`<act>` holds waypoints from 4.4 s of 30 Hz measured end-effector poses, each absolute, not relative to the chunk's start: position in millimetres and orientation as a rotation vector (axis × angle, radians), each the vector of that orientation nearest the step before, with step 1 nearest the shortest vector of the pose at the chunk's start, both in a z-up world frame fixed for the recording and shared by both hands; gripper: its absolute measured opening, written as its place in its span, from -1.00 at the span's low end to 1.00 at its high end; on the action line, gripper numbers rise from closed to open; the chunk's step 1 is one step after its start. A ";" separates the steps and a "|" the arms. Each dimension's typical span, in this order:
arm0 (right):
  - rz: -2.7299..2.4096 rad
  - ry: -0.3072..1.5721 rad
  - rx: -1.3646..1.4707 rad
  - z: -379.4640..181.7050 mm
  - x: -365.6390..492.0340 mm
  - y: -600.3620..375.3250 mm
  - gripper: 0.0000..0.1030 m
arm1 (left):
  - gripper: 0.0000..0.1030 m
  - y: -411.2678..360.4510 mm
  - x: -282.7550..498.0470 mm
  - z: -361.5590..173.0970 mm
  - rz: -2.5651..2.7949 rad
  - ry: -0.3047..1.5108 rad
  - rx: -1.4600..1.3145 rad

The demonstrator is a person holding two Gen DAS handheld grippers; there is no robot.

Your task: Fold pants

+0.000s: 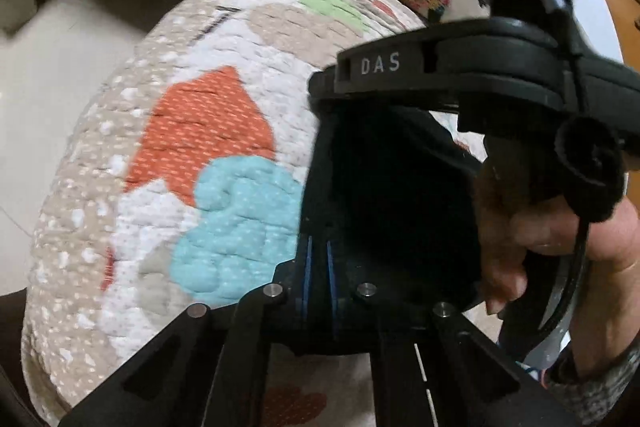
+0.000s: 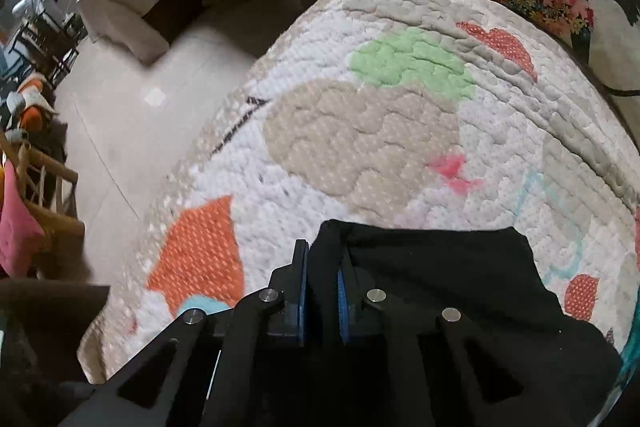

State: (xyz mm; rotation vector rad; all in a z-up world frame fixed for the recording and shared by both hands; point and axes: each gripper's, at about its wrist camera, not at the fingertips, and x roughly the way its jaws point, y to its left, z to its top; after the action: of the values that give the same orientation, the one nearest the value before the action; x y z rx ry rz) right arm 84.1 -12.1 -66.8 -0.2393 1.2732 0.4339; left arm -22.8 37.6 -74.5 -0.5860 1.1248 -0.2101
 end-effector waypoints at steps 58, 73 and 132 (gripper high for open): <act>0.218 1.066 0.126 -63.5 -53.4 -148.5 0.84 | 0.07 26.5 -88.4 -34.3 0.152 0.797 -0.026; 0.146 0.934 0.218 -15.4 -95.4 -177.3 0.83 | 0.11 26.3 -101.2 -37.8 0.190 0.812 0.037; -0.072 0.848 0.663 -39.0 -67.4 -313.3 -0.62 | -0.74 -271.6 112.9 -8.1 -0.864 1.052 0.247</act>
State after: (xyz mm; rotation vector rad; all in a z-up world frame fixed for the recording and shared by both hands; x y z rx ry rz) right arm -67.4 -313.3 -39.0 0.6631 0.8485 -0.0715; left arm 112.9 -271.6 -8.1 0.2471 1.0523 -0.8636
